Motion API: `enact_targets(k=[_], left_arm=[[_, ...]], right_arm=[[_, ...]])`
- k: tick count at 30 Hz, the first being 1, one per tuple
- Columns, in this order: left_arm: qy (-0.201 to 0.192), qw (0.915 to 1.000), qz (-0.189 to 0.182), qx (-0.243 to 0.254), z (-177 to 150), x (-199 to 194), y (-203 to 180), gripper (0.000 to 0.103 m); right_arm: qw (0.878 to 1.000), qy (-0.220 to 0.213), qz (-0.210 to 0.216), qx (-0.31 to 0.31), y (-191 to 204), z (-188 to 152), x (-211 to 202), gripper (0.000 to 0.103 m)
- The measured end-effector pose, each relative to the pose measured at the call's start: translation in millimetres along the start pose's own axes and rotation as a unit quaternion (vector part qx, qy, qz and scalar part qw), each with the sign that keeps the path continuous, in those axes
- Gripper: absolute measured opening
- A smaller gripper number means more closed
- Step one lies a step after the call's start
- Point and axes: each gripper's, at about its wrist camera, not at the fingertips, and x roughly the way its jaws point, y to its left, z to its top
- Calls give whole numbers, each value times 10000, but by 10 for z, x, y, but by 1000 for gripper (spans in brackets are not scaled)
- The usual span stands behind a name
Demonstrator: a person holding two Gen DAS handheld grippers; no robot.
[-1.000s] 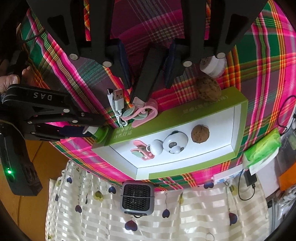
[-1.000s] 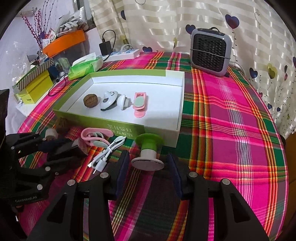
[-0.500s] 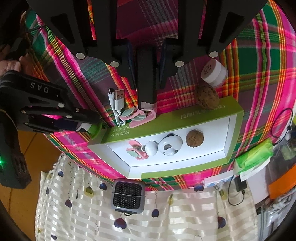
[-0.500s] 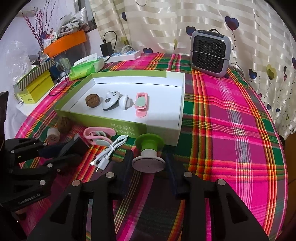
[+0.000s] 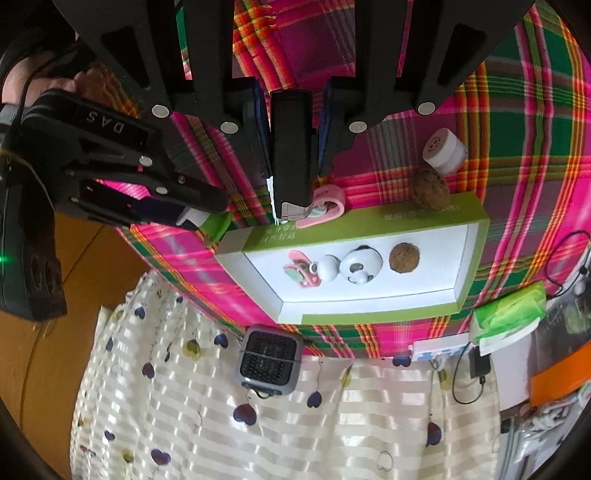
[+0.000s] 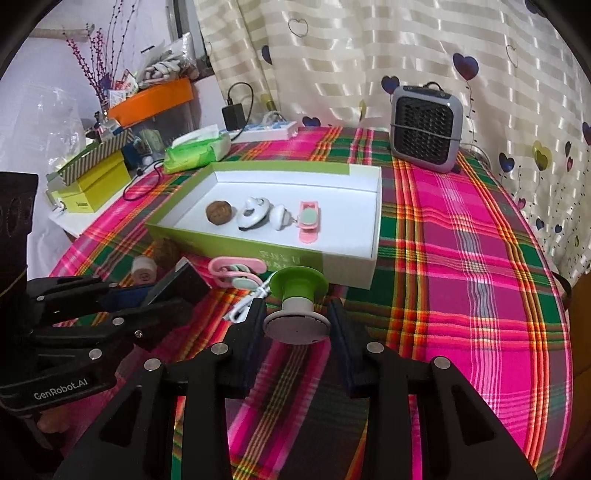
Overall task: Organize objects
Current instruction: 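Close the left tool on the black stick while the right tool grasps the green suction cup, then carry the black stick and green suction cup over the green box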
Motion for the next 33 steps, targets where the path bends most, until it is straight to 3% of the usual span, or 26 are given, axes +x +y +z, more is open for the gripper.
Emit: enact_targets(k=[6,12,16,23,33], left_arm=[[-312,9963,788,146,25,-91,-16,21],[-441,9921,1136,314,21,-148,-26,21],[-560,9897,1250,419,19,-205,-67,21],[-578,9917,1079,405,19,-253,-106,21],[-730,9880,1289,437,13,-338,-153,21]], right_arm=[[9999,-106,-38,-74,80,15,-88,35],[9998,-121,-42,-121,130,17,-117,35],[9998,-141,-55,-137,146,14,-143,35],[9997,-189,-71,-153,173,14,-200,35],[9993,-282,-33,-231,250,27,-292,35]])
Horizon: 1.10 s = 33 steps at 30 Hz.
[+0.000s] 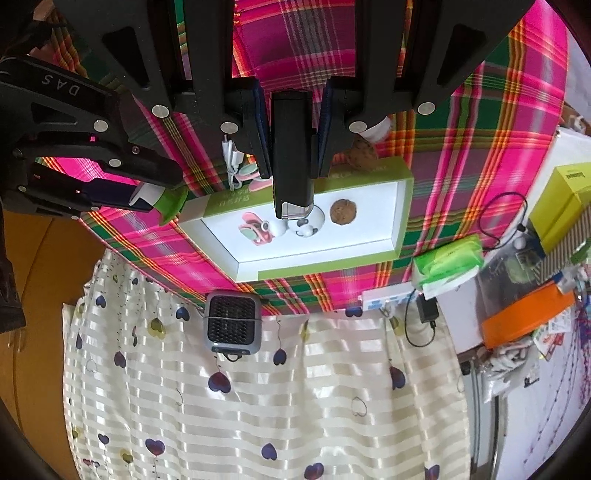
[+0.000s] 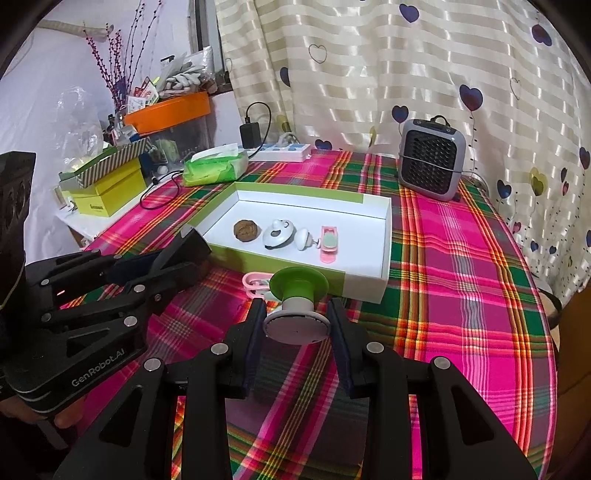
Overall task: Organize objects
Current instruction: 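Carry the black stick and green suction cup over the green box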
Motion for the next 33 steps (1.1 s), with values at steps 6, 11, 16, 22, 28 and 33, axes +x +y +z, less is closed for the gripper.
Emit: enact_targets(k=[6,11,16,22,28,33], left_arm=[[-111,9998,-132,-55,28,-99,14,21],[103,9955,-871,-345,17,-105,42,21],[174,9922,-1121,-514,-6,-130,57,21],[183,9910,-1175,-621,-17,-169,100,21],[161,9918,-1076,-668,-21,-201,154,21],[127,9934,-932,-653,-12,-217,180,21]], right_arm=[[10000,-31,-4,-23,27,-7,-52,35],[9999,-93,-24,-42,63,-1,-124,35],[9998,-161,-39,-91,114,9,-204,35],[9995,-269,-39,-174,213,40,-300,35],[9991,-339,-16,-257,300,57,-355,35],[9990,-349,10,-283,331,62,-356,35]])
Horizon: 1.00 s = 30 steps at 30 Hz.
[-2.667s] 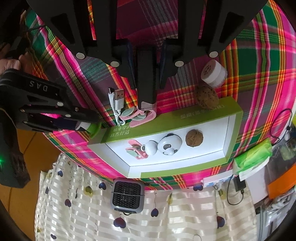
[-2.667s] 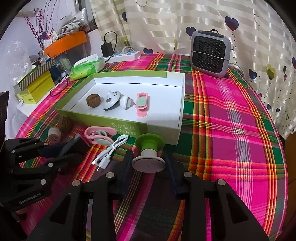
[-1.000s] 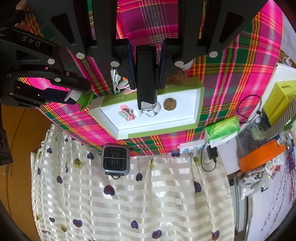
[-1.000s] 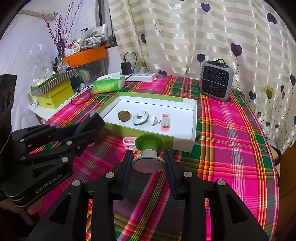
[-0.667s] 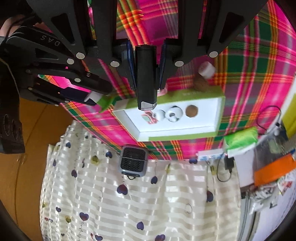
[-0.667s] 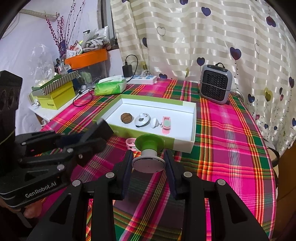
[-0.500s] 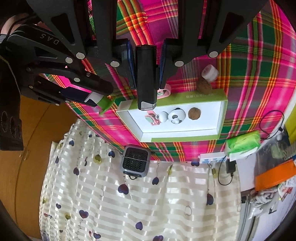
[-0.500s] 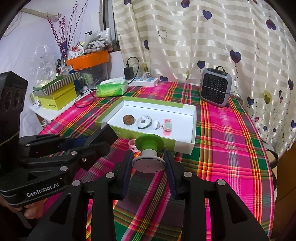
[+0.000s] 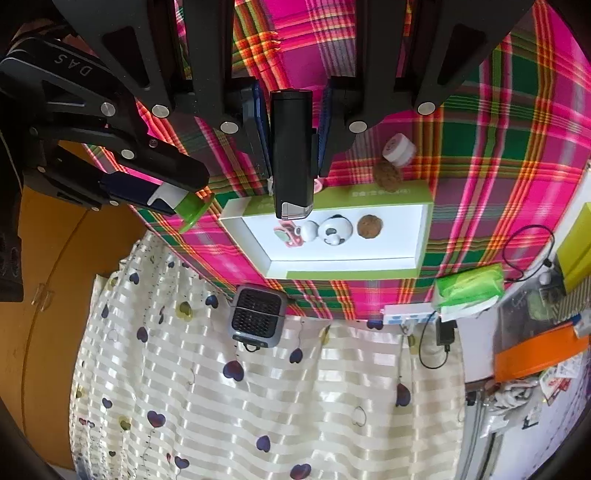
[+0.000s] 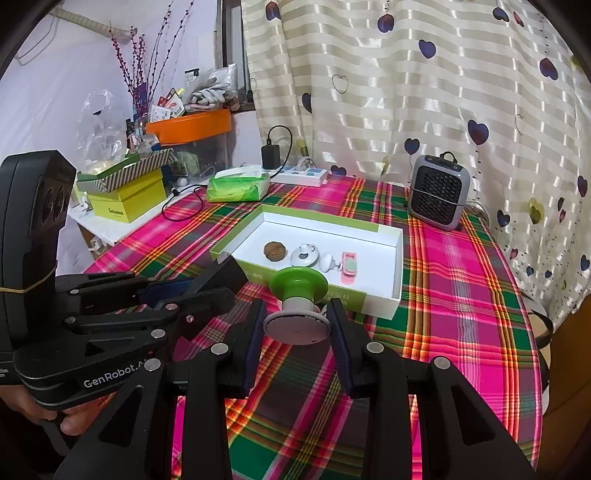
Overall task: Organize objects
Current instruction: 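Carry the black stick and green suction cup over the green box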
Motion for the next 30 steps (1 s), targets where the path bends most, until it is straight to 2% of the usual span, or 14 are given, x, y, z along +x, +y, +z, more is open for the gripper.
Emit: enact_targets(k=[30], left_arm=[[220,9997,131,-46,77,345,54,21]], right_arm=[[9997,82,200,82,-117,45,280,35]])
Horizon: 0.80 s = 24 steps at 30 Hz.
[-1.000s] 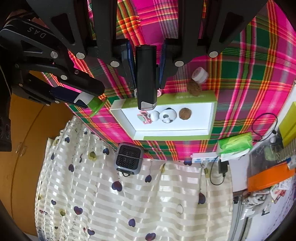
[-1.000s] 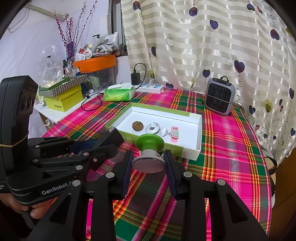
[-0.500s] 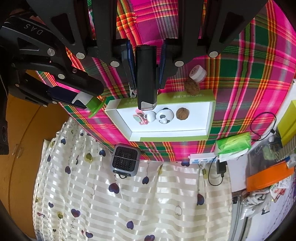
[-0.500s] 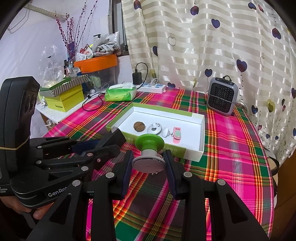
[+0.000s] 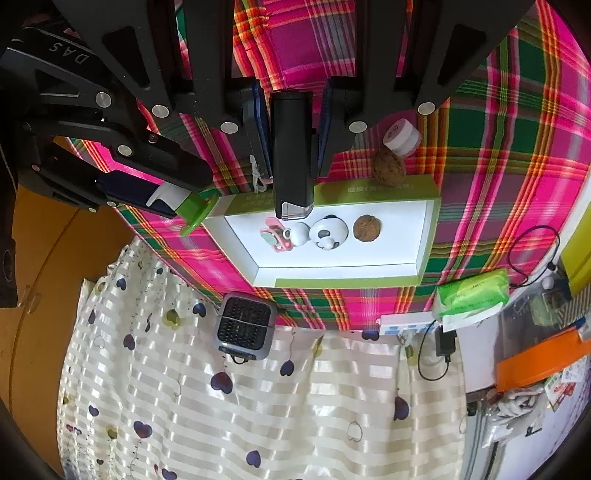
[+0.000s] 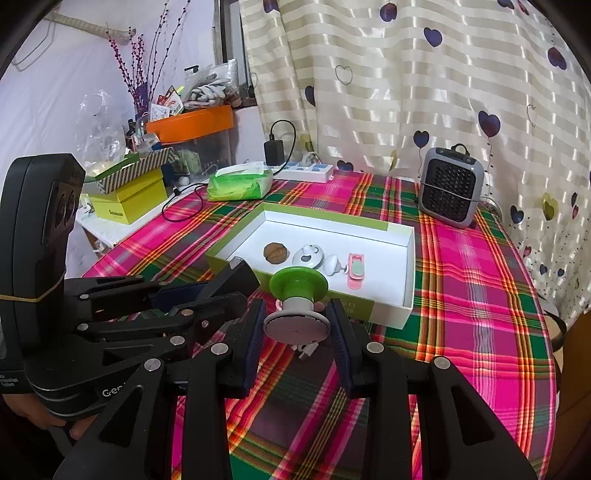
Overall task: Organize objects
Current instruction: 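Carry the black stick and green suction cup over the green box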
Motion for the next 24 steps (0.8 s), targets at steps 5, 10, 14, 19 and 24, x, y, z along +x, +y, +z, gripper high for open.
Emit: enact_targets(k=[5,10,14,19,24], left_arm=[[59,10000,-13,-41,16,82,29,21],[81,9999,-32,-96,38,129,71,21],[114,9998,-43,-140,67,174,117,21],[132,9998,-14,-169,125,218,154,21],[177,9997,7,-193,162,275,181,21]], right_arm=[[10000,55,22,34,-48,6,93,35],[9999,87,41,58,-85,19,165,35],[9999,124,57,79,-117,28,227,35],[9998,144,61,108,-171,49,300,35],[9998,156,71,120,-210,72,355,35]])
